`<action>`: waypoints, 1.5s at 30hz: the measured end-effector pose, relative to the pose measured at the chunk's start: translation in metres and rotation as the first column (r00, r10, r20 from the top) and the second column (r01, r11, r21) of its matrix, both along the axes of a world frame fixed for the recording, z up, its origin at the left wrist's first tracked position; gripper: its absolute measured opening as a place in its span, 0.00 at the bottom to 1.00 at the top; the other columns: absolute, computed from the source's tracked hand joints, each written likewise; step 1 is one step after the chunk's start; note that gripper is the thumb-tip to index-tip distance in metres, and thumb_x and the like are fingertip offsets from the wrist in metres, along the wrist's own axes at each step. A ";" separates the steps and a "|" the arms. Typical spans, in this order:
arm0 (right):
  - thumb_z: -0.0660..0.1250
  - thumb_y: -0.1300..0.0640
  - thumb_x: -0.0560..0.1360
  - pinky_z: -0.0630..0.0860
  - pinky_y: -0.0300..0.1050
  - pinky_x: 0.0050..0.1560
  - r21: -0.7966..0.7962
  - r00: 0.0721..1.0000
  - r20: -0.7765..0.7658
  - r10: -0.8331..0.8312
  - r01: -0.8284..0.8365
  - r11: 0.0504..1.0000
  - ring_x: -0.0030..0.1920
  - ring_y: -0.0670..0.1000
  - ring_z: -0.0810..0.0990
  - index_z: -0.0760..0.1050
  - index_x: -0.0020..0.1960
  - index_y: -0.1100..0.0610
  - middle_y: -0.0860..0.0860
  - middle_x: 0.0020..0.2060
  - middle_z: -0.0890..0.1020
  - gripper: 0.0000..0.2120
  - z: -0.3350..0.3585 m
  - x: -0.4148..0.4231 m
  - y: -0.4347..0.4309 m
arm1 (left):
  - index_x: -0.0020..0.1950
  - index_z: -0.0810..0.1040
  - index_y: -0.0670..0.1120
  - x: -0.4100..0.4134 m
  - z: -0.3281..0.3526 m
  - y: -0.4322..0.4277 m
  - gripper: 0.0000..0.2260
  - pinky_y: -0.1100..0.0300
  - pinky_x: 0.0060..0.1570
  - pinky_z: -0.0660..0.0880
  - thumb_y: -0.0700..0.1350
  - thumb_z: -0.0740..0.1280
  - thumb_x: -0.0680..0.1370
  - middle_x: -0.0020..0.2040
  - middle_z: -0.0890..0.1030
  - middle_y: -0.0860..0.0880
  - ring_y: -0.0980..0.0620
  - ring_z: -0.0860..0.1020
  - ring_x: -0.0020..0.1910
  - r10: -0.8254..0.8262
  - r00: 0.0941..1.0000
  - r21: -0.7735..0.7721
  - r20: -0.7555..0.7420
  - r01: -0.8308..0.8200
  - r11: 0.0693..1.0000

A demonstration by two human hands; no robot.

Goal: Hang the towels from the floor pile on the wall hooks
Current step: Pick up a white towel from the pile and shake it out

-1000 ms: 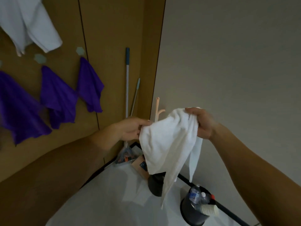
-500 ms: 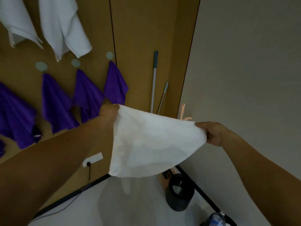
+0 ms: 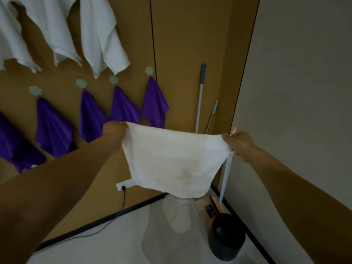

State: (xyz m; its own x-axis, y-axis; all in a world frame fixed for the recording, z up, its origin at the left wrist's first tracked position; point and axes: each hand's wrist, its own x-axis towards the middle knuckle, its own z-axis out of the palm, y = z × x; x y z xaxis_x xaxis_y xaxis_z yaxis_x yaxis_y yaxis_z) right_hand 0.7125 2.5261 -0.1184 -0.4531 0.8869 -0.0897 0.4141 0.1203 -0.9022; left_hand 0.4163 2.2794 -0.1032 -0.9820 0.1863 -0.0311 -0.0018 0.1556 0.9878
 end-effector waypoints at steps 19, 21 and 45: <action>0.76 0.57 0.70 0.74 0.40 0.40 -0.022 0.966 -0.160 0.201 -0.207 0.978 0.49 0.52 0.80 0.80 0.50 0.58 0.53 0.50 0.82 0.10 0.016 -0.055 -0.023 | 0.41 0.80 0.45 -0.029 0.011 -0.057 0.02 0.59 0.29 0.69 0.40 0.70 0.70 0.41 0.79 0.47 0.48 0.77 0.42 -0.041 0.993 0.061 0.112 0.035 0.998; 0.80 0.58 0.65 0.77 0.43 0.44 0.000 0.956 -0.088 0.279 -0.280 0.960 0.50 0.53 0.81 0.79 0.48 0.58 0.54 0.50 0.82 0.16 0.020 -0.056 -0.020 | 0.45 0.81 0.44 -0.026 0.016 -0.060 0.07 0.60 0.29 0.67 0.39 0.72 0.68 0.41 0.80 0.49 0.52 0.77 0.39 -0.125 0.984 -0.004 0.123 0.127 0.992; 0.61 0.62 0.77 0.72 0.35 0.38 0.215 0.917 -0.307 0.255 -0.195 0.957 0.41 0.48 0.74 0.72 0.49 0.53 0.48 0.41 0.75 0.05 0.069 -0.073 0.012 | 0.37 0.66 0.48 0.052 0.063 0.044 0.11 0.60 0.32 0.65 0.45 0.65 0.77 0.36 0.70 0.50 0.54 0.69 0.35 -0.124 0.904 -0.099 -0.409 0.091 0.991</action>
